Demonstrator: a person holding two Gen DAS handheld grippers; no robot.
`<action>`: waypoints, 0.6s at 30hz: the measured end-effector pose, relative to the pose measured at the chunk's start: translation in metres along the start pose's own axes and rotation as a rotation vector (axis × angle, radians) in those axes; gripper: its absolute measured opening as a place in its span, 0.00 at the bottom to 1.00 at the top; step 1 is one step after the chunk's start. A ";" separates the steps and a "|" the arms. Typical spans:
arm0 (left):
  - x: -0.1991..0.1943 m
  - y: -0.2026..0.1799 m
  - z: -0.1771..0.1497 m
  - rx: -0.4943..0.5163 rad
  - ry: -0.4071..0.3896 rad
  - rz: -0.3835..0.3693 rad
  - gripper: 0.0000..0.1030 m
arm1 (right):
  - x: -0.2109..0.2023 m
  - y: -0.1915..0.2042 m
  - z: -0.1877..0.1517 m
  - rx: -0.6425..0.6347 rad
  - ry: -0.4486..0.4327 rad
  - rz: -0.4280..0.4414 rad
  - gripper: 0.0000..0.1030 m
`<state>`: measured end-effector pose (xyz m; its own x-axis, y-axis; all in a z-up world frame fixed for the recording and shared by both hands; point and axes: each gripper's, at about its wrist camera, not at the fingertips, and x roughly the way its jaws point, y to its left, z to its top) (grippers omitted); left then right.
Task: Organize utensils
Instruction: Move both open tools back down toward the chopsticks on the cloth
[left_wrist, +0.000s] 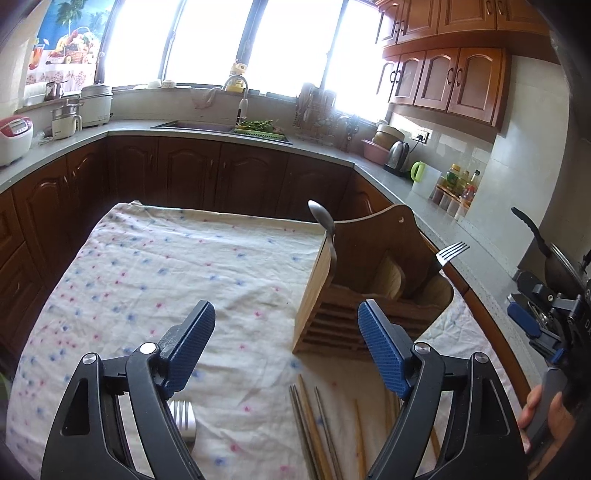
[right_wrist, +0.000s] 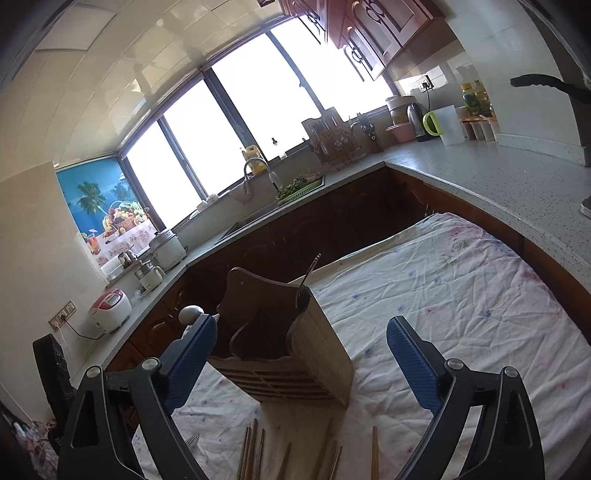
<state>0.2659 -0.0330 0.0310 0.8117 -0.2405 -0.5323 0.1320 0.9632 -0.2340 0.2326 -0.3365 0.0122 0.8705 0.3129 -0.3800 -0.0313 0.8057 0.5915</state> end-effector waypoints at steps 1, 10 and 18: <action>-0.006 0.002 -0.005 -0.005 0.004 0.001 0.79 | -0.006 0.001 -0.005 -0.003 0.002 -0.003 0.93; -0.046 0.009 -0.058 -0.032 0.064 0.015 0.80 | -0.046 -0.003 -0.057 -0.028 0.081 -0.043 0.94; -0.058 0.013 -0.098 -0.045 0.130 0.017 0.80 | -0.066 -0.009 -0.098 -0.044 0.162 -0.090 0.94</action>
<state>0.1651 -0.0182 -0.0214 0.7327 -0.2406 -0.6366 0.0908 0.9616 -0.2589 0.1272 -0.3155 -0.0380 0.7803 0.3127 -0.5417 0.0185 0.8541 0.5197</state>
